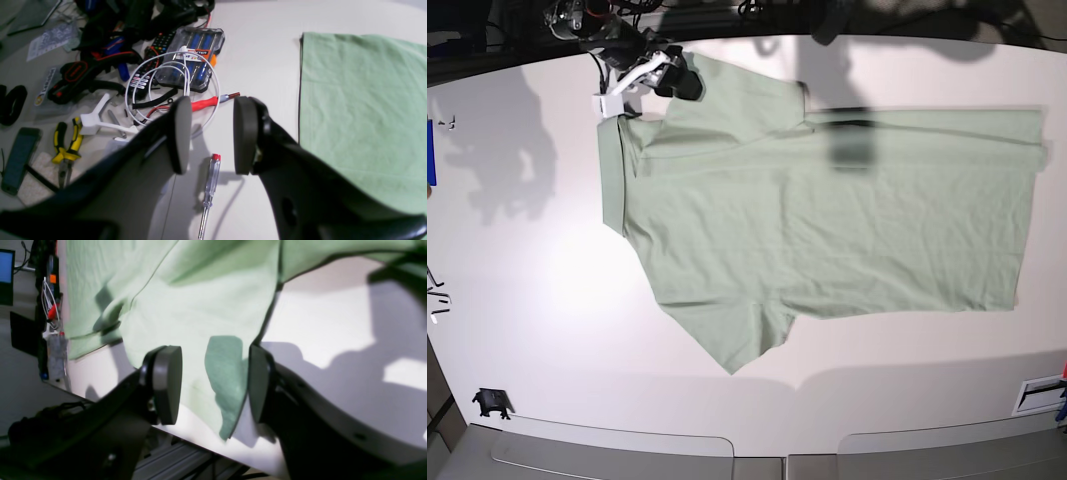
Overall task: Fold the T-shirt properly
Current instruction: 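Release the shirt and reposition the right gripper over the sleeve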
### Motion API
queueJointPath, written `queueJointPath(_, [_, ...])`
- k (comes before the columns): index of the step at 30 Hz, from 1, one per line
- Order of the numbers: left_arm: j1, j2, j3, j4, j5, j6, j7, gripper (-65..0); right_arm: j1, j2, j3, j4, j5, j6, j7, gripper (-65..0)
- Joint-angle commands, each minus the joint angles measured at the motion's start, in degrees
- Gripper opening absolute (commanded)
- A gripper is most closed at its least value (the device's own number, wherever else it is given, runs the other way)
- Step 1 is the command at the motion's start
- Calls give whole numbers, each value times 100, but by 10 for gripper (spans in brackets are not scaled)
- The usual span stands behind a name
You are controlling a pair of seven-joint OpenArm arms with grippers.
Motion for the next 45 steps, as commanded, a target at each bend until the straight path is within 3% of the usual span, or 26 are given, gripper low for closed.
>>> queueJointPath(1, [-15,-175,-70,92,-55,24,-175,-454,-20,28,15,87,59,15,61,-364])
queueJointPath(3, [-15,-175,-70,92,-55,24,-175,-454,-17,28,15,87,61,17,61,-425])
queueJointPath(7, [-15,-175,-70,92,-55,24,-175,-454,0,28,15,87,66,31,83,-633])
queueJointPath(8, [-15,-175,-70,92,-55,24,-177,-454,28,28,15,87,70,46,85,-650])
queueJointPath(15, [-15,-175,-70,92,-94,22,-173,-454,629,28,-24,87,802,426,-131,-650])
queueJointPath(20, [-15,-175,-70,92,-94,24,-173,-454,1303,26,-415,87,713,476,-76,-650])
queueJointPath(26, [-13,-175,-70,92,-94,22,-170,-454,2076,26,-1209,85,-1027,457,914,-650])
queueJointPath(29, [-15,-175,-70,92,-94,24,-170,-454,2332,26,-1547,85,-1878,254,1484,-650])
queueJointPath(35, [-13,-175,-70,92,-94,22,-168,-454,2684,-4,-1886,85,-2535,-26,1904,-650])
queueJointPath(36, [-13,-175,-70,92,-92,22,-168,-454,2715,-24,-1888,85,-2531,-24,1904,-630])
queueJointPath(38, [-13,-175,-70,92,-94,22,-168,-454,2712,-83,-1886,85,-2531,-31,1926,-480])
queueJointPath(40, [-13,-175,-70,92,-94,22,-166,-454,2712,-125,-1886,85,-2531,-44,1923,-381])
queueJointPath(45, [-13,-173,-70,92,-160,22,-79,-454,2715,-146,-1875,85,-2533,-83,1871,-370])
